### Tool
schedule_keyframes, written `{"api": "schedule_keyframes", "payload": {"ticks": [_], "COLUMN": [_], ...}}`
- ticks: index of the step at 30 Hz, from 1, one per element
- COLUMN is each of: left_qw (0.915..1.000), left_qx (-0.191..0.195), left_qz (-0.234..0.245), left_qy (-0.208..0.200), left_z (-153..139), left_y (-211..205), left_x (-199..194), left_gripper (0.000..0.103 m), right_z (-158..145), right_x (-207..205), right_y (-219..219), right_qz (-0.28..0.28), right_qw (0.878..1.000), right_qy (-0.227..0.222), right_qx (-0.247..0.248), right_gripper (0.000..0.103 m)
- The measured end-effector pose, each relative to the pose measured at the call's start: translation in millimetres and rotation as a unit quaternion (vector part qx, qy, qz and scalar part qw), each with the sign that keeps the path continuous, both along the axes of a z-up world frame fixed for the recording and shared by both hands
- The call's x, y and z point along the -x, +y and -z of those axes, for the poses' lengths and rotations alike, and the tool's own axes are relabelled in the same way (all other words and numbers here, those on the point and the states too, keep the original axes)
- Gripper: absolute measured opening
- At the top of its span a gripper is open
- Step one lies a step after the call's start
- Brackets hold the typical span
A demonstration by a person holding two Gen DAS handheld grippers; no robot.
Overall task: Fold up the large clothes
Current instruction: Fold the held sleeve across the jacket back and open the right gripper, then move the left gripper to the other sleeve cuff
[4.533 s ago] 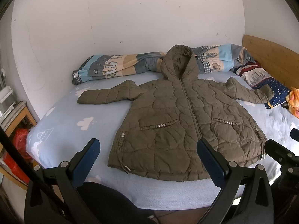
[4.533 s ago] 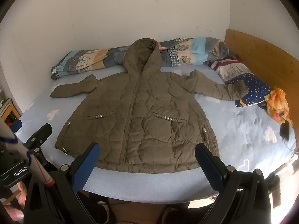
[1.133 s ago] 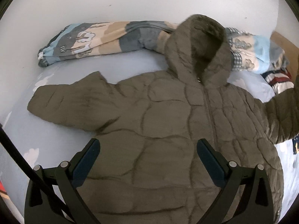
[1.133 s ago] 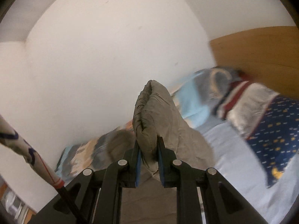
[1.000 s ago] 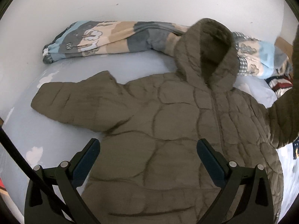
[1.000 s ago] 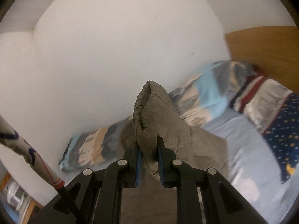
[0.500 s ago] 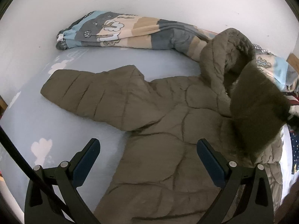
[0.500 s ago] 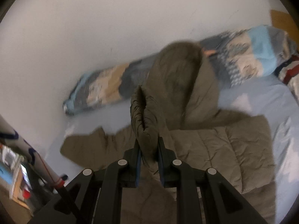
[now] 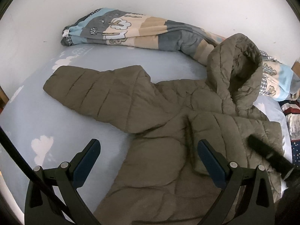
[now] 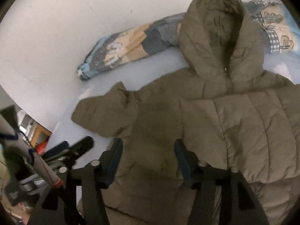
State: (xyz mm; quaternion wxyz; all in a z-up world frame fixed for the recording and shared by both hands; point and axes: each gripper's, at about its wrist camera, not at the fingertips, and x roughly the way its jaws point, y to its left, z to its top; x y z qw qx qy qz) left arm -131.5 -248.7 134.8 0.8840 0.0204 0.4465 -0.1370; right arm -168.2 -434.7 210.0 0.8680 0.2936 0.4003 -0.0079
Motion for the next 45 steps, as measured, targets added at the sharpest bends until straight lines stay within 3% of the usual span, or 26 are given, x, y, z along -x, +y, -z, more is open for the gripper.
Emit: {"api": "schedule_keyframes", "payload": {"ticks": [3,7,10,13,19,23,26,29,33,36,40,45], "left_qw": [0.9999,0.9985,0.9963,0.9946,0.9921,0.9878,0.988,0.9906,0.9932,0.9946,0.9963,0.9977], "left_qx": [-0.004,-0.028,-0.051,-0.063,-0.089,-0.112,-0.107,-0.088,-0.071,-0.066,-0.06,-0.052], "left_qz": [0.013,0.046,0.07,0.082,0.086,0.1,0.101,0.098,0.092,0.08,0.06,0.041], "left_qy": [0.004,0.004,-0.003,-0.002,0.02,0.041,0.046,0.038,0.004,-0.001,0.009,0.013], "left_z": [4.6,14.8,23.7,32.7,57.7,76.6,75.9,61.5,37.6,30.3,29.9,28.5], "left_y": [-10.1,-34.3,-52.8,-68.0,-87.8,-94.5,-91.4,-86.3,-74.3,-59.8,-36.6,-11.8], "left_x": [2.2,8.7,13.7,15.6,9.7,7.9,7.3,8.7,13.6,9.7,-2.4,-15.4], "left_gripper": [0.103,0.103,0.103,0.103,0.103,0.103,0.103,0.103,0.103,0.103,0.103,0.103], "right_z": [-17.4,-17.6,-5.2,11.9,64.6,88.4,87.8,63.2,28.5,13.7,22.0,42.6], "right_x": [10.3,32.0,57.4,81.0,110.3,118.2,117.1,112.2,85.9,64.2,25.0,-3.2], "right_y": [-24.1,-83.4,-133.7,-173.3,-216.7,-226.1,-223.4,-211.5,-176.1,-139.0,-79.8,-33.0], "right_qz": [0.036,0.134,0.214,0.264,0.283,0.277,0.272,0.284,0.244,0.196,0.12,0.063], "right_qw": [0.999,0.99,0.97,0.953,0.94,0.938,0.936,0.932,0.949,0.965,0.975,0.974], "right_qy": [-0.02,0.014,0.074,0.115,0.186,0.208,0.22,0.213,0.17,0.141,0.143,0.157], "right_qx": [0.004,0.039,0.089,0.096,0.044,0.033,0.04,0.07,0.108,0.104,0.123,0.152], "right_gripper": [0.064,0.064,0.064,0.064,0.064,0.064,0.066,0.067,0.067,0.068,0.068,0.068]}}
